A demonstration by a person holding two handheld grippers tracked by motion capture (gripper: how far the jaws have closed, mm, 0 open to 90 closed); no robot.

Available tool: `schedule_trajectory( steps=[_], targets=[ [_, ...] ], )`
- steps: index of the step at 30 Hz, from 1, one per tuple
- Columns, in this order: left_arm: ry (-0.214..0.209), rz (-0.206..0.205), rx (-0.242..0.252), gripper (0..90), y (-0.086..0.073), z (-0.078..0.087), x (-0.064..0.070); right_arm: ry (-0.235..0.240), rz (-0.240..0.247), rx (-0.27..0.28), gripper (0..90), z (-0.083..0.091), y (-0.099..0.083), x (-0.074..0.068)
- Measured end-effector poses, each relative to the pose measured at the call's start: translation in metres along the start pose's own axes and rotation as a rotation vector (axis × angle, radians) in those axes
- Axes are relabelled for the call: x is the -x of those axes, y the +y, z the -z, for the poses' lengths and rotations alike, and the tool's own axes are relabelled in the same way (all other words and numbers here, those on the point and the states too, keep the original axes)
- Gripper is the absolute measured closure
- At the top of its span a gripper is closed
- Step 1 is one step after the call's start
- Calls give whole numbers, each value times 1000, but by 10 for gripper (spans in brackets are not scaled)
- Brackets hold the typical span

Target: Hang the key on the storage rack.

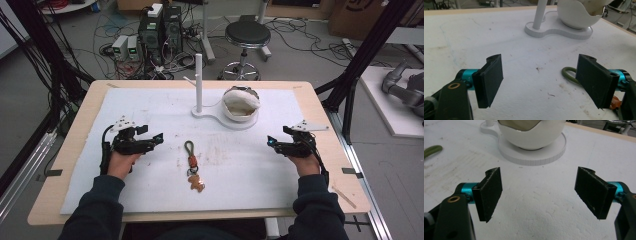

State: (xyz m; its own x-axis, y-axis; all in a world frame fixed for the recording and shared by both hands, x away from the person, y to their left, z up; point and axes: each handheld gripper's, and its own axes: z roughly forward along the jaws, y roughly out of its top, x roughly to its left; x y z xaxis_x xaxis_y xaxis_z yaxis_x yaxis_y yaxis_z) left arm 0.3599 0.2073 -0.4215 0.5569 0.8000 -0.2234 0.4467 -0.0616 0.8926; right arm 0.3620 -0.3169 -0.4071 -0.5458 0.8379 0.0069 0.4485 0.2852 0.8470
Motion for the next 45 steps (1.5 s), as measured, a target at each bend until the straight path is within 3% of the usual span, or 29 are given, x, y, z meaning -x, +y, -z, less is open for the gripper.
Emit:
schedule_trajectory(
  steps=[6,11,16,23,25,30,35,36,38,41,45],
  targets=[
    [4,19,-27,219,-3,-10,18,4,7,1,232,2,-3,-1],
    [-33,-16,-118,235,-8,-25,38,-9,3,2,234,6,-6,3],
    [-104,-32,-232,380,-16,-39,55,-13,-3,0,237,6,-6,4],
    [-121,-47,-282,437,-25,-55,78,-9,6,-7,239,4,-6,2],
    [-122,-46,-271,436,-26,-59,83,-10,5,-7,240,4,-6,2],
    [-99,-161,-304,406,-26,-67,95,-11,8,-15,241,4,-6,2],
    [-73,-199,-312,398,-27,-68,101,-10,11,-24,242,3,-6,1],
    [-69,-224,-311,422,-27,-67,103,-11,13,-23,242,2,-6,1],
    [-120,-246,-313,621,-27,-66,104,-9,14,-26,243,2,-6,1],
    [-142,-254,-324,652,-25,-67,101,-10,15,-25,243,2,-6,1],
    [-124,-322,-333,718,-17,-62,89,-8,14,-24,243,3,-6,1]
  ],
)
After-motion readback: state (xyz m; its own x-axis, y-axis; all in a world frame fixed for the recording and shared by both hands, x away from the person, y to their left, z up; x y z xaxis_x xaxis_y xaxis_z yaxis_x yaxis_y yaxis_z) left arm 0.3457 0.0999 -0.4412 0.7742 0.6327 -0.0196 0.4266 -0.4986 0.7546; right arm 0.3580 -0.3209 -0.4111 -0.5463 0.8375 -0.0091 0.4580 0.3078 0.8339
